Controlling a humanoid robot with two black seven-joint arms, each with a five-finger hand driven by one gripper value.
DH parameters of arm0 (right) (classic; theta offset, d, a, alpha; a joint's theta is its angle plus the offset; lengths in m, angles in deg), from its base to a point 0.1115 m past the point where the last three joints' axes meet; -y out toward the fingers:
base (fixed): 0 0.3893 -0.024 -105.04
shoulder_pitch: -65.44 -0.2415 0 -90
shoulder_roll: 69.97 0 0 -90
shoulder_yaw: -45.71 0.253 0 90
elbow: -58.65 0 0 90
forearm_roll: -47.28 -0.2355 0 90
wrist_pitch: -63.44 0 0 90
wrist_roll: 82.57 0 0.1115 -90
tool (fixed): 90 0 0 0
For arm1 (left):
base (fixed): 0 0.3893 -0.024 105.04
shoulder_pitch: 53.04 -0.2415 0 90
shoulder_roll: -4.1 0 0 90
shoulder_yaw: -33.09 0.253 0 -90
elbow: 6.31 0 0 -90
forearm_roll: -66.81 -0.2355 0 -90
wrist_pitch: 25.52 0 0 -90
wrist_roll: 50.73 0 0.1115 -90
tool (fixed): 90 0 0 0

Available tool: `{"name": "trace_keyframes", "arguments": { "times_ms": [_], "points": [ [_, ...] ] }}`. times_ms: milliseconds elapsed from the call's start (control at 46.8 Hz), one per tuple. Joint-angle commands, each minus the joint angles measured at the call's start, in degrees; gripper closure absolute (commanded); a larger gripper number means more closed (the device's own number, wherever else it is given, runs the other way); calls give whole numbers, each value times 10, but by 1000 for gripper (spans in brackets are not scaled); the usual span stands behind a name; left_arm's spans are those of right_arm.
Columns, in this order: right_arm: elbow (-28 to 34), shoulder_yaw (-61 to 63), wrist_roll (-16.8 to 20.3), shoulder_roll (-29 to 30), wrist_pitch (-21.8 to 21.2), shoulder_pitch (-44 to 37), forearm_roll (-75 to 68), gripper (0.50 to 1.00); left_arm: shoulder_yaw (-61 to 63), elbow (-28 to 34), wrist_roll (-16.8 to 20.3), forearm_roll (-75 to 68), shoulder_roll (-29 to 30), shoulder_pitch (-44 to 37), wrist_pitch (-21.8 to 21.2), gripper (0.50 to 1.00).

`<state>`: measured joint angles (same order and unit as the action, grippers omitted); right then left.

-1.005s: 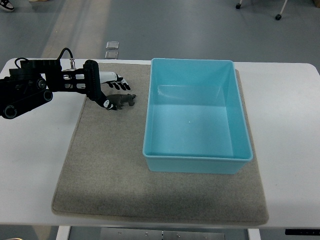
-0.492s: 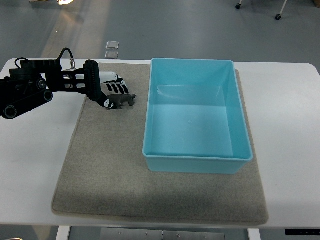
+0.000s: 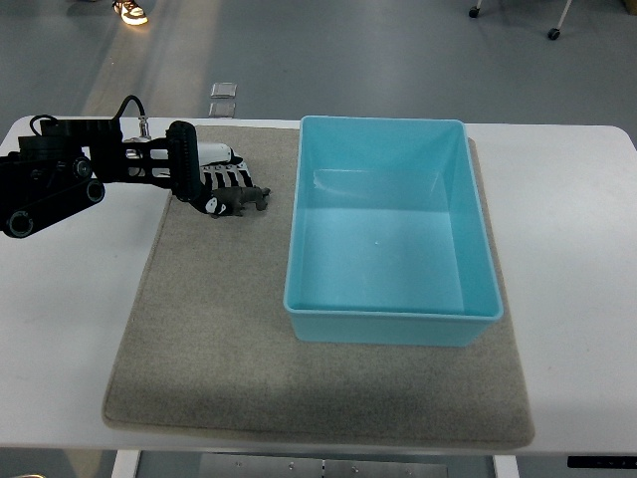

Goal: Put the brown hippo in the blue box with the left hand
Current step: 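Close the left hand's fingers around the brown hippo, then lift the hippo with the left hand and carry it over the blue box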

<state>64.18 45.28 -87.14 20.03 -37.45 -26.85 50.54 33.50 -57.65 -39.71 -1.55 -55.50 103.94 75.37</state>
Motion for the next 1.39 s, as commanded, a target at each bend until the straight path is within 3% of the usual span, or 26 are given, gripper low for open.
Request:
{"name": "trace_keyframes", "arguments": {
  "times_ms": [0,428,834,1368],
  "points": [
    [0,0,0,0,0,0,0,564,-1,0,0,1,0,0,1,1000],
    [0,0,0,0,0,0,0,564,-44,0,0,15,19,15,1,1000],
    [0,0,0,0,0,0,0,564,-88,-9,-1,14,14,102,7,1000],
    [0,0,0,0,0,0,0,564,-86,-40,0,4,-131,100,11,1000]
  ]
}}
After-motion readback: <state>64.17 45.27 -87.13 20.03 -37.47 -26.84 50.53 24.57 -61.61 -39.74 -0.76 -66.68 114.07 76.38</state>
